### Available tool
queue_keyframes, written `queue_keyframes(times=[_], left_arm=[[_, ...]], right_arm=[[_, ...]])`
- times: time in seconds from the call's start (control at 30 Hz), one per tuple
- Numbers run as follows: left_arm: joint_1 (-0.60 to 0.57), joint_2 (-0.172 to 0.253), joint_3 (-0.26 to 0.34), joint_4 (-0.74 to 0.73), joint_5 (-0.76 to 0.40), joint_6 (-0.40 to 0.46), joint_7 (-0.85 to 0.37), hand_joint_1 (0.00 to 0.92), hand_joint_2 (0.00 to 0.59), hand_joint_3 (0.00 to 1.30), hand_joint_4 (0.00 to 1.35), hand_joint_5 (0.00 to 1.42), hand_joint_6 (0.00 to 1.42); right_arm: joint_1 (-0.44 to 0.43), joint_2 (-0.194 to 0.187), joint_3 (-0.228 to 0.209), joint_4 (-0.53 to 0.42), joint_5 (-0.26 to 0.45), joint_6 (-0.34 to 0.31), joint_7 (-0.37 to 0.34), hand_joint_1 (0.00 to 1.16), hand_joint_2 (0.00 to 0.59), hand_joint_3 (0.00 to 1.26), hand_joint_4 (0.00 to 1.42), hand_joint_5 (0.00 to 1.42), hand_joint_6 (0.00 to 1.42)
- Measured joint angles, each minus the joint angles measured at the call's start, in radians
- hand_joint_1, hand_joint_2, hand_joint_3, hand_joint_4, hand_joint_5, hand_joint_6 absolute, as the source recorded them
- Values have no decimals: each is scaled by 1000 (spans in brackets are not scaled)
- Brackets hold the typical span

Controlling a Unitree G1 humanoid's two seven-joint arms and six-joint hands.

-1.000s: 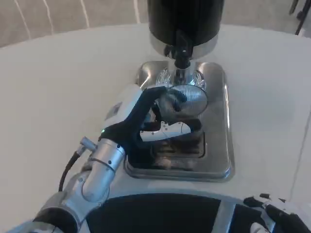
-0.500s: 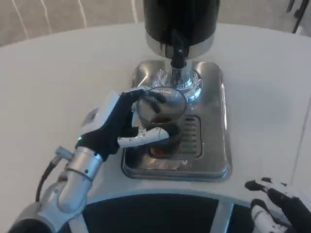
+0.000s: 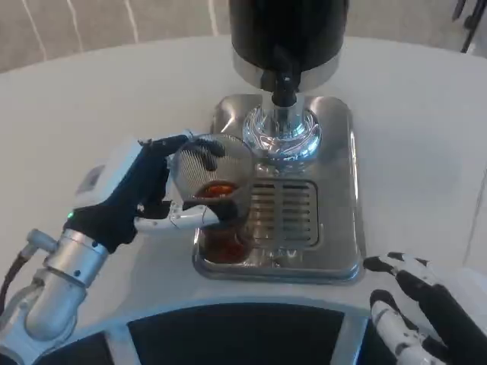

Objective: Grasp the cup under the faucet to collect the drink, then remove the cup.

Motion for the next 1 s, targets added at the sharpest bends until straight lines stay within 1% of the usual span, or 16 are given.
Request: queue_keyframes(times=[0.1, 0.2, 0.43, 0.5, 0.6, 0.67, 0.8, 0.9, 1.0], left_arm=[[13, 8, 24, -10, -30, -23, -42, 540, 92, 991, 1166, 1418, 1424], [44, 27, 51, -30, -81, -61, -127, 540, 90, 991, 1166, 1418, 1424], [98, 42, 93, -75, -161, -110, -269, 540, 87, 991, 1166, 1418, 1424], [118, 47, 109, -93, -194, -125, -317, 538, 84, 991, 1166, 1418, 1424], [150, 58, 121, -124, -236, -140, -372, 540, 78, 991, 1166, 1418, 1424], [178, 65, 131, -153, -260, -152, -412, 541, 76, 991, 1166, 1418, 1424], [230, 72, 146, -223, -308, -167, -472, 542, 74, 991, 1166, 1418, 1424], [289, 77, 154, -309, -367, -186, -520, 543, 71, 991, 1166, 1418, 1424], [316, 82, 157, -352, -400, -186, -553, 550, 61, 993, 1166, 1418, 1424]], right_arm=[[-14, -3, 5, 4, -5, 2, 0, 0, 563, 156, 47, 0, 25], [-32, -10, 28, 14, -27, 2, 1, 0, 562, 152, 44, 0, 25], [-98, -26, 56, 41, -64, 1, 22, 0, 562, 137, 32, 0, 25], [-120, -30, 73, 43, -82, -2, 33, 0, 563, 129, 24, 0, 25], [-141, -33, 107, 43, -122, -22, 43, 0, 564, 126, 21, 0, 25], [-143, -31, 139, 42, -156, -41, 54, 0, 564, 125, 18, 0, 25], [-136, -12, 198, 35, -207, -78, 65, 0, 564, 119, 13, 0, 25], [-102, 3, 257, 7, -241, -130, 66, 0, 564, 117, 12, 0, 25], [-81, 10, 273, 1, -257, -155, 66, 0, 564, 116, 8, 0, 25]])
